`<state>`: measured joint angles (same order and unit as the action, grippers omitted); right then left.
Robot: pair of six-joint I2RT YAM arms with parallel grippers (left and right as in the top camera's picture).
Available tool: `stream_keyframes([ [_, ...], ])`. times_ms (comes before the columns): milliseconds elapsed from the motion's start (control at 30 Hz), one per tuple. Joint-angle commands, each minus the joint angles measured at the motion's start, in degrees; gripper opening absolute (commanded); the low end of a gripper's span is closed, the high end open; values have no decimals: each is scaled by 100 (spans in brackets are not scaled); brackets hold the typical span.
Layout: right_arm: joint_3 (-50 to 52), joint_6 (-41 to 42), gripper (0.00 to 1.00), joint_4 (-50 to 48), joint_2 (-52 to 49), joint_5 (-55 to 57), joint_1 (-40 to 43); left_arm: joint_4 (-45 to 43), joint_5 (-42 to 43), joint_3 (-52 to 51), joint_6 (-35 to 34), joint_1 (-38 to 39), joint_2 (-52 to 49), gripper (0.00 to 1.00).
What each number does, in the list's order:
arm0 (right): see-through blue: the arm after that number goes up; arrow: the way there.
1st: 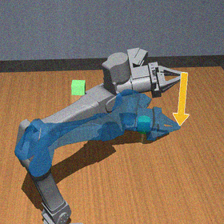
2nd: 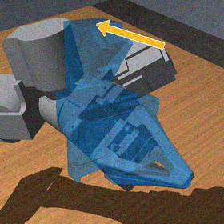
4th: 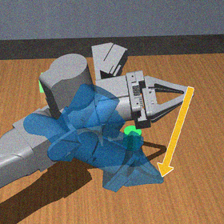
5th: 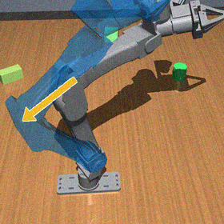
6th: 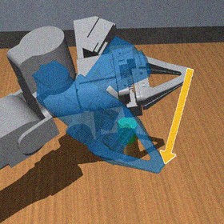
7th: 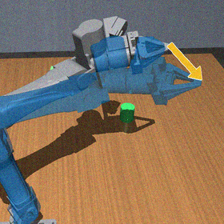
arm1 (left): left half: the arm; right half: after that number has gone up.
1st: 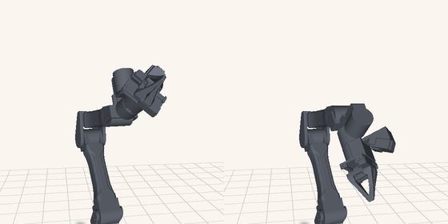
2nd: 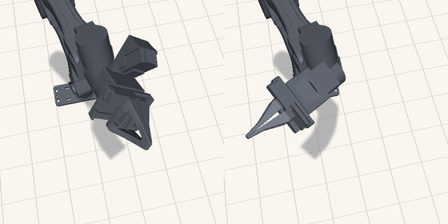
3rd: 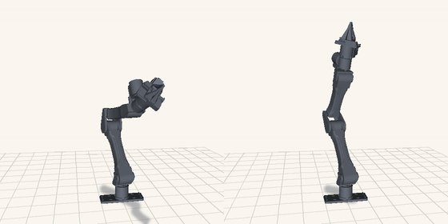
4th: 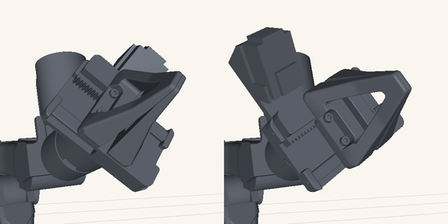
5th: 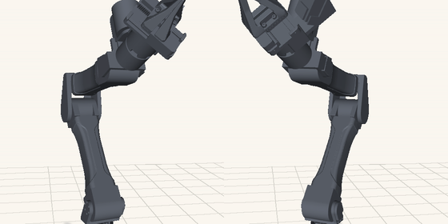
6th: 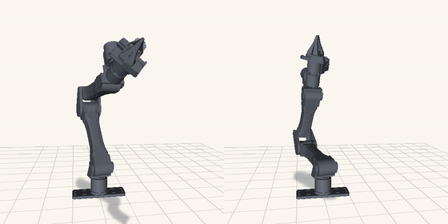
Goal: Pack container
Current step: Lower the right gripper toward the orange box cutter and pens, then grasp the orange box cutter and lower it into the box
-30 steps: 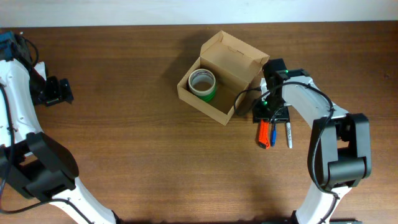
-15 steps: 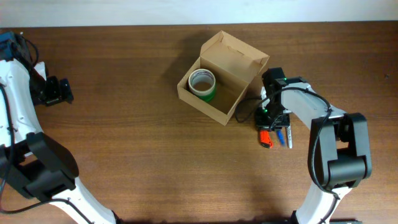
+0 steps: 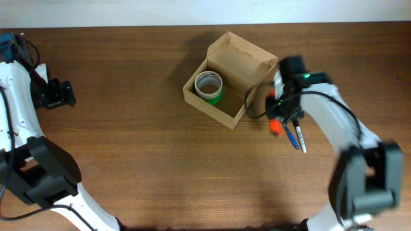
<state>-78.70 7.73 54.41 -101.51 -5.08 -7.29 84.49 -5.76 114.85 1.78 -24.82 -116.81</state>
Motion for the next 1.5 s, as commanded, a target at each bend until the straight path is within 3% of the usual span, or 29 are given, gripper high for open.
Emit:
stream_keyframes([
  [0,-929,-22,12,184,949,-11,-48,-11,44,-48,87,-11,-50,100],
  [300,-2509,-1051,6,673,1023,-398,-328,-11,44,-48,87,-11,-50,100],
  [600,-3740,-1086,5,1231,-46,-767,-372,-11,44,-48,87,-11,-50,100],
  [867,-3812,-1989,4,2245,-1198,-817,-933,-11,44,-48,87,-11,-50,100],
  [1467,-3812,-3375,4,2251,-2006,-584,-1790,-11,44,-48,87,-11,-50,100],
])
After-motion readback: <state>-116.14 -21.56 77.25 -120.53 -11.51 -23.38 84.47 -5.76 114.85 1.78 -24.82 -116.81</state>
